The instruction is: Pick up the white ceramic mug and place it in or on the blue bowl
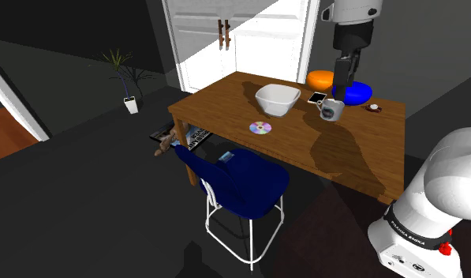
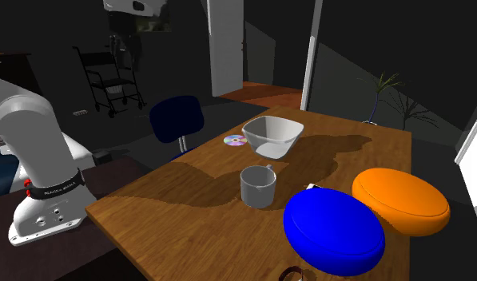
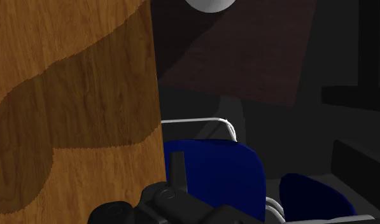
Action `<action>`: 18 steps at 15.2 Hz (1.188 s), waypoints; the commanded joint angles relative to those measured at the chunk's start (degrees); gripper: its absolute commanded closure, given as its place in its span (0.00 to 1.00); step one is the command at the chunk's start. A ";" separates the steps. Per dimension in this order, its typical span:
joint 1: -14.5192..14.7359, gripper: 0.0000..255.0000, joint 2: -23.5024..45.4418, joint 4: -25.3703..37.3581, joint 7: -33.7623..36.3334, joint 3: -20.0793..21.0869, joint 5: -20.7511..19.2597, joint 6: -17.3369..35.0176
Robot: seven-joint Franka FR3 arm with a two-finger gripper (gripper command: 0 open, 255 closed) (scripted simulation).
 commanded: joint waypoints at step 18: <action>-7.27 0.00 14.03 -7.59 -15.86 -17.28 -11.13 27.26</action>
